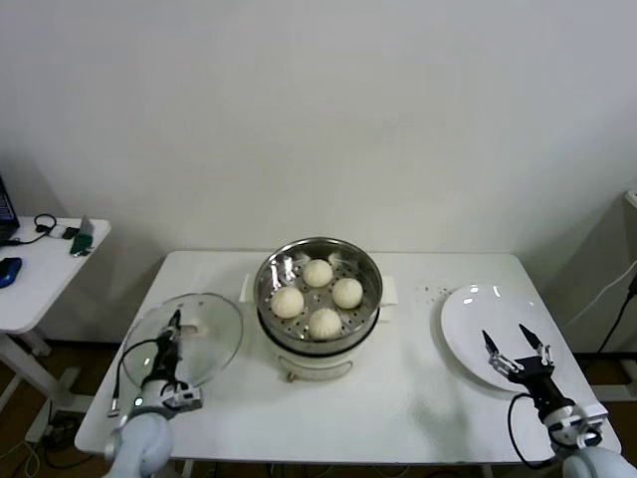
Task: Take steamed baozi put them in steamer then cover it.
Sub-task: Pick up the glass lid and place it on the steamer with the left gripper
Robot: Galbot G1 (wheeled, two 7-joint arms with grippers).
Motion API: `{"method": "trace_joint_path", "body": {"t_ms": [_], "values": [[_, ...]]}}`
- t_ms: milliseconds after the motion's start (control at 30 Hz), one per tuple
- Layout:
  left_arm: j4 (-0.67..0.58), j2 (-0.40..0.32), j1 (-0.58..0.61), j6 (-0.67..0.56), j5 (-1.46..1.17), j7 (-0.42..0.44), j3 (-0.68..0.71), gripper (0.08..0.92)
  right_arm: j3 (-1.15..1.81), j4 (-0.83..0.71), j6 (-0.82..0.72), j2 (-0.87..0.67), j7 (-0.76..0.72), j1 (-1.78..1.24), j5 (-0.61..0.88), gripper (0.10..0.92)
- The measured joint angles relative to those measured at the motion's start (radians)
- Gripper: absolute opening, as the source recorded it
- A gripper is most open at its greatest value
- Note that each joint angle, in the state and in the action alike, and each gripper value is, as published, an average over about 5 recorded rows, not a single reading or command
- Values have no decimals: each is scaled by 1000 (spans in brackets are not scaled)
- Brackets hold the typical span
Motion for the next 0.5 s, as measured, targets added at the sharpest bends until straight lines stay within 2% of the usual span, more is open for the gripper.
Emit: {"method": "trace_joint_path", "body": {"t_ms": [267,500], "values": [[-175,41,85,92,-15,-2,-9,146,-8,-22,6,-7,-2,21,-6,823],[-339,81,142,198,-28,29,-17,146,-21,-43,6,-15,-4,48,-9,823]]}}
